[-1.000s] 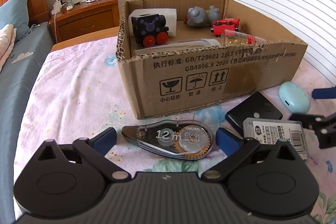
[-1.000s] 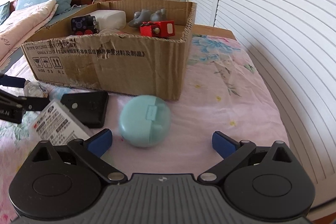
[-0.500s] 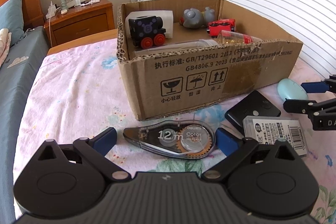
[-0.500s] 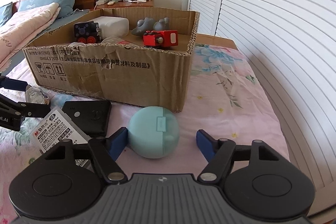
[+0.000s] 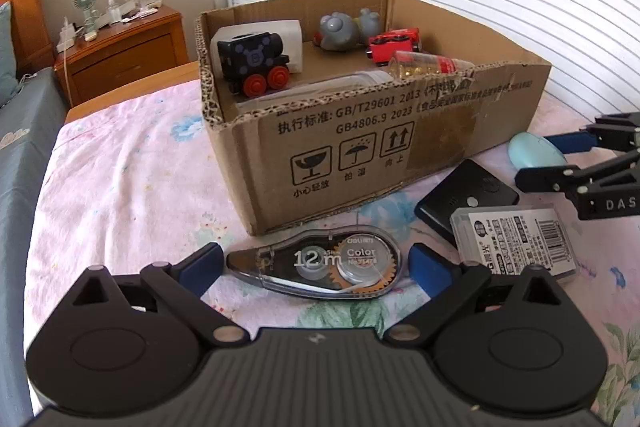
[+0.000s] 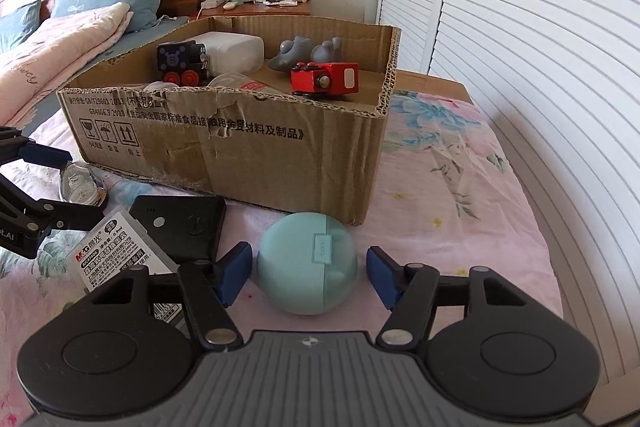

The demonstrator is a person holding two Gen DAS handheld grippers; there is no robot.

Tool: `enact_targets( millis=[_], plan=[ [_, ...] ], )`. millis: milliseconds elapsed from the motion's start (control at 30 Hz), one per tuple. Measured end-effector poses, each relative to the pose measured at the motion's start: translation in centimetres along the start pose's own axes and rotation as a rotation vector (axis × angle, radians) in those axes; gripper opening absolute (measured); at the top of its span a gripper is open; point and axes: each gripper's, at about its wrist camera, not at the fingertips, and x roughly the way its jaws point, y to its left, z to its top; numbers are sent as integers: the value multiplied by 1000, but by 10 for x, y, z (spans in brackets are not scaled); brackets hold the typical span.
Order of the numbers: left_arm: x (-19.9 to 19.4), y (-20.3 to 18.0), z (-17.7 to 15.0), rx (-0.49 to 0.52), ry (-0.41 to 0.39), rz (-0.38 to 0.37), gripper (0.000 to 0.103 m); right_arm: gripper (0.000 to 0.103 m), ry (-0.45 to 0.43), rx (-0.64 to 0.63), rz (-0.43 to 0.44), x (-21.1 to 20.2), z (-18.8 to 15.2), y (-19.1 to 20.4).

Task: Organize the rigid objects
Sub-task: 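Close left gripper on correction tape while right gripper grasps light-blue case, then carry both over cardboard box and open left gripper to drop correction tape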

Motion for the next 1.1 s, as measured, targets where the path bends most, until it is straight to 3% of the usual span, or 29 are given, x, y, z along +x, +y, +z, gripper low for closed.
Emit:
enact_targets(
  millis=[133,433,1100],
  plan=[
    [-1,-2,2,4,-1,-2,90,58,3,3,-3,1,3,1],
    [-6,-4,5,9,42,5,89,58,38,-7,3,-1,6,2],
    [-73,-20,30,74,67,-89,89,57,64,-179,61,-52,18,9]
  ],
)
